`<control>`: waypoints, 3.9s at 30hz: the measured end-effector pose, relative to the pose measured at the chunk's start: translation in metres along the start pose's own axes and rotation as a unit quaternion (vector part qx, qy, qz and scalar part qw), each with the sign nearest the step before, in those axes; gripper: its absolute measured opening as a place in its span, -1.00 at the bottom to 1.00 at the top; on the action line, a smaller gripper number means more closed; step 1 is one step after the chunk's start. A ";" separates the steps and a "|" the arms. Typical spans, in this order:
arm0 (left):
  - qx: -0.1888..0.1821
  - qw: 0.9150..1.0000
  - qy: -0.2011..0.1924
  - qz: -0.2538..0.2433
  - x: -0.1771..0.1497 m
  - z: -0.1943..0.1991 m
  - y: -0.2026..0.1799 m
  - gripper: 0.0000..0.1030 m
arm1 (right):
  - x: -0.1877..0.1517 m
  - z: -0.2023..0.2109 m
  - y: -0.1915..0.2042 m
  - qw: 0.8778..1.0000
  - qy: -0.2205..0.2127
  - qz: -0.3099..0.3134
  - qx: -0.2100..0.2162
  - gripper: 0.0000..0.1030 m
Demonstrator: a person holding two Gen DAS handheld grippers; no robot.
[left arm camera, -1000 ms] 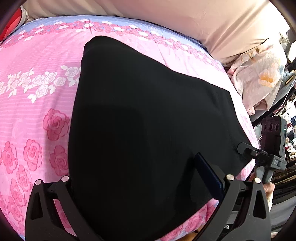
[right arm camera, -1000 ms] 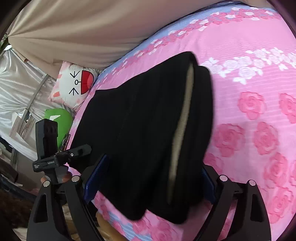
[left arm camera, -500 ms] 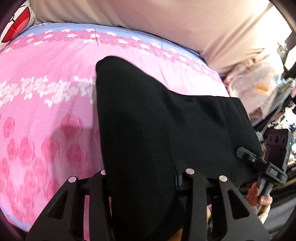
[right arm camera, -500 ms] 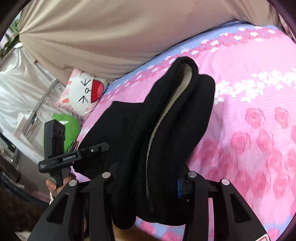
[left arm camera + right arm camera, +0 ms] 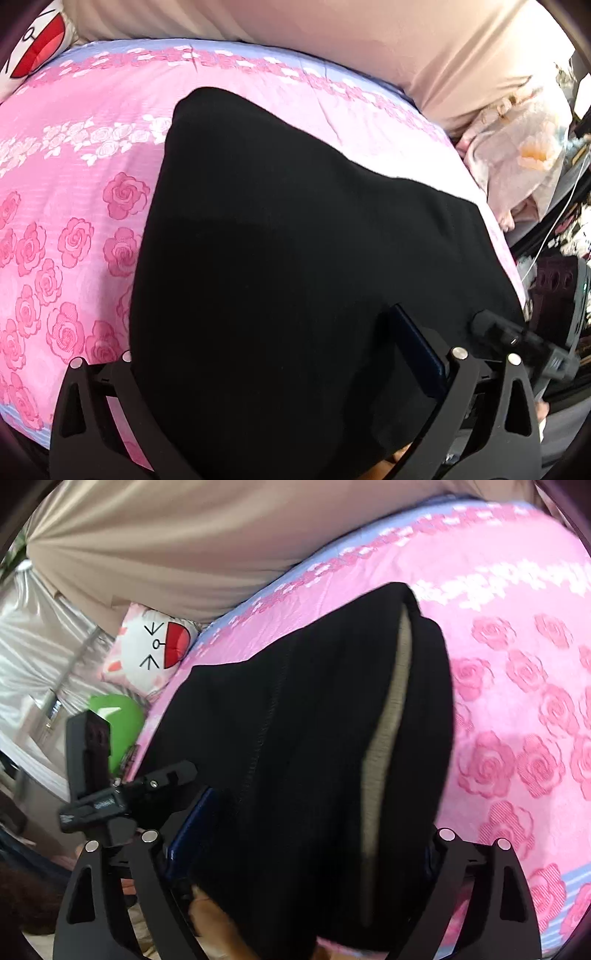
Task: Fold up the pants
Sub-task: 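Lift the folded trousers off the bed with both tools and carry them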
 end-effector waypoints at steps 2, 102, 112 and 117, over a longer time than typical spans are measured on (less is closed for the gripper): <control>-0.009 1.000 0.002 0.011 0.003 0.000 0.004 0.91 | 0.002 -0.001 -0.003 1.000 -0.013 -0.006 0.012 0.71; 0.129 0.934 -0.321 -0.083 0.305 0.113 -0.079 -0.25 | 0.348 0.034 0.089 0.959 -0.237 0.148 0.049 -0.20; 0.160 0.958 -0.226 -0.080 0.323 -0.023 -0.058 -0.25 | 0.364 -0.057 -0.008 0.981 -0.180 0.075 0.016 -0.20; 0.169 0.964 -0.190 -0.082 0.320 -0.072 -0.047 -0.25 | 0.358 -0.097 -0.047 0.987 -0.152 0.048 0.003 -0.20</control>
Point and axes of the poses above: each gripper's, at about its wrist camera, not at the fingertips, and z roughly against the way its jaws point, y to its left, x to its top, the point moved 3 cm from there along -z, roughly the way its jaws point, and after that the axes turned 12 degrees about x, right-handed, at the moved point
